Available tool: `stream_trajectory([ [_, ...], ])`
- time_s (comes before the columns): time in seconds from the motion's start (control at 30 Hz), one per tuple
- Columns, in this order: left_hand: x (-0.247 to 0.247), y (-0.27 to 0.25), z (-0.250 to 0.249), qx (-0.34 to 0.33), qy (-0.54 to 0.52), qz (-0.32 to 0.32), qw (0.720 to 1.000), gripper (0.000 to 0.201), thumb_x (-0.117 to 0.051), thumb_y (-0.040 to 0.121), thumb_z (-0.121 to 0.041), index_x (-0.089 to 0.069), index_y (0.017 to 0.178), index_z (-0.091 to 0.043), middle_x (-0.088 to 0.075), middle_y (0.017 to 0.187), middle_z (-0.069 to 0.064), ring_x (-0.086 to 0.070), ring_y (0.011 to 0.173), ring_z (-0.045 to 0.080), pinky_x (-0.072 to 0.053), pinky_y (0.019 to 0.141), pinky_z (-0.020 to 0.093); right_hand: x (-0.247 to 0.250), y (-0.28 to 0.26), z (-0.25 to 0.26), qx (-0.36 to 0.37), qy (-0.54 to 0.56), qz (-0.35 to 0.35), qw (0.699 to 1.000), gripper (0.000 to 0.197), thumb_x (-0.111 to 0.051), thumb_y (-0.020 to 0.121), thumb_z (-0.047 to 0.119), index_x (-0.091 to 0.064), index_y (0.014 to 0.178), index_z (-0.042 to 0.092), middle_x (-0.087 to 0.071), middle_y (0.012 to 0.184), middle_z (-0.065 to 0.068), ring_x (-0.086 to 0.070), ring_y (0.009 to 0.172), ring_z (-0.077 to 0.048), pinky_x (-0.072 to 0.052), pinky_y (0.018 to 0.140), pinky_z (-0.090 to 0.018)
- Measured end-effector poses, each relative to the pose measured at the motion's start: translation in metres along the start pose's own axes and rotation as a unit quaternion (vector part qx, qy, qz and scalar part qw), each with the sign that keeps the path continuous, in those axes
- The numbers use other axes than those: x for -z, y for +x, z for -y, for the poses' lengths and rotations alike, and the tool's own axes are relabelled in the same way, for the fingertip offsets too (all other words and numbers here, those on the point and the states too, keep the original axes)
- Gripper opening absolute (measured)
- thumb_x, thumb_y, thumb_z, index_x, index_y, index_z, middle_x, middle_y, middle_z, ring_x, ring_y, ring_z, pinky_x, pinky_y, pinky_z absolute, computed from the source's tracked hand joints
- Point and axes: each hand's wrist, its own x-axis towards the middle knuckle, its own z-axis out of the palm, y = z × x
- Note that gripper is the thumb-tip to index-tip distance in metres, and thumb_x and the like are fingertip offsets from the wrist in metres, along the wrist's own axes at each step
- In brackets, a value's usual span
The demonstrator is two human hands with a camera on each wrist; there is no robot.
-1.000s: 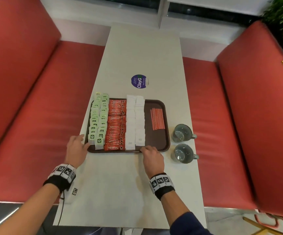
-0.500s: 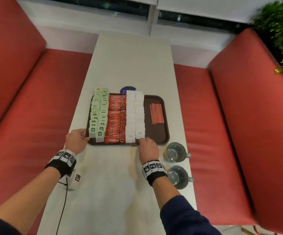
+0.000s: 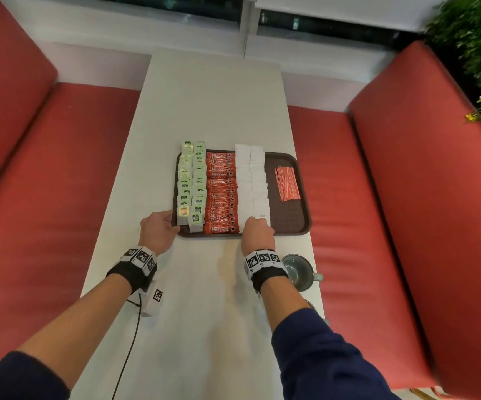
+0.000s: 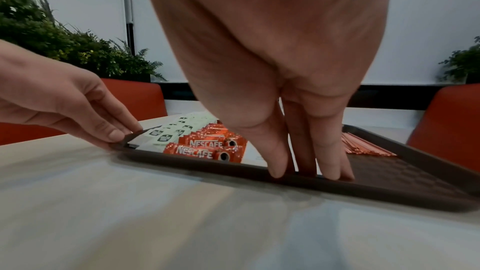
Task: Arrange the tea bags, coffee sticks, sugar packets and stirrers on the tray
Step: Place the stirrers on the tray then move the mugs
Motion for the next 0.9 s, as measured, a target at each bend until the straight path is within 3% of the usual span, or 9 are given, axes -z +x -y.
stream_trajectory([
  [0.07,-0.002,0.003,-0.005,0.002,-0.001,0.002,1.0,0.042,-0.077,0.096,-0.003,-0.074,0.136,-0.011,-0.081,0.112,0.014,-0.071,0.115,0.03,-0.044,0.119,0.04,-0.001,0.004,0.003,-0.003,-0.001,0.003,1.0,0.032,-0.062,0.103,-0.003,-0.062,0.132,0.008,-0.062,0.134,-0.015,-0.062,0.129,-0.04,-0.053,0.112,-0.048],
  [0.17,-0.003,0.008,-0.009,-0.002,0.011,0.003,1.0,0.041,-0.076,0.096,-0.003,-0.074,0.136,-0.011,-0.081,0.109,0.016,-0.071,0.111,0.03,-0.045,0.115,0.037,-0.003,0.008,0.007,-0.012,0.008,0.008,1.0,0.03,-0.062,0.103,-0.001,-0.062,0.132,0.008,-0.062,0.133,-0.015,-0.059,0.131,-0.042,-0.055,0.103,-0.043],
  [0.3,-0.003,0.015,-0.004,0.0,0.027,0.008,1.0,0.038,-0.076,0.096,-0.004,-0.075,0.134,-0.01,-0.079,0.093,0.015,-0.069,0.098,0.028,-0.045,0.111,0.035,-0.006,0.009,0.011,-0.007,0.009,0.007,1.0,0.029,-0.062,0.103,-0.001,-0.063,0.13,0.008,-0.063,0.13,-0.015,-0.062,0.128,-0.04,-0.055,0.106,-0.044],
  [0.37,-0.003,0.016,-0.005,0.001,0.035,0.009,0.999,0.034,-0.075,0.097,-0.004,-0.075,0.131,-0.006,-0.075,0.09,0.012,-0.068,0.096,0.03,-0.046,0.11,0.036,-0.005,0.01,0.011,-0.012,0.016,0.009,1.0,0.028,-0.062,0.103,-0.001,-0.063,0.13,0.008,-0.063,0.131,-0.015,-0.061,0.129,-0.041,-0.056,0.101,-0.042],
  [0.5,0.002,0.009,-0.013,-0.009,0.053,0.024,0.998,0.039,-0.074,0.099,-0.005,-0.071,0.138,-0.007,-0.08,0.109,0.017,-0.072,0.108,0.033,-0.047,0.109,0.036,0.005,0.001,0.01,-0.015,0.043,0.006,0.999,0.028,-0.061,0.104,0.001,-0.061,0.132,0.006,-0.061,0.134,-0.017,-0.061,0.131,-0.041,-0.057,0.101,-0.043],
  [0.63,0.006,-0.009,-0.013,-0.044,0.047,0.006,0.998,0.048,-0.076,0.099,-0.011,-0.064,0.145,-0.005,-0.069,0.135,0.02,-0.067,0.12,0.036,-0.05,0.108,0.044,0.036,-0.022,0.002,-0.008,0.088,-0.057,0.994,0.024,-0.053,0.11,0.012,-0.062,0.132,0.007,-0.062,0.13,-0.019,-0.065,0.121,-0.039,-0.056,0.096,-0.045],
  [0.77,0.004,-0.053,-0.018,-0.125,-0.003,0.008,0.992,0.031,-0.074,0.1,-0.011,-0.071,0.13,-0.01,-0.074,0.124,0.008,-0.071,0.106,0.02,-0.06,0.097,0.04,0.071,-0.056,-0.035,-0.001,0.167,-0.123,0.978,0.029,-0.054,0.108,0.032,-0.074,0.125,0.023,-0.071,0.117,-0.013,-0.068,0.104,-0.04,-0.059,0.091,-0.046],
  [0.9,-0.007,-0.121,-0.036,-0.19,-0.062,0.098,0.975,0.014,-0.076,0.1,-0.017,-0.077,0.112,-0.023,-0.076,0.106,-0.012,-0.072,0.096,0.004,-0.062,0.089,0.027,0.069,-0.091,-0.107,-0.031,0.181,-0.111,0.977,0.021,-0.057,0.105,0.038,-0.076,0.11,0.031,-0.074,0.102,-0.006,-0.071,0.091,-0.035,-0.063,0.088,-0.048],
])
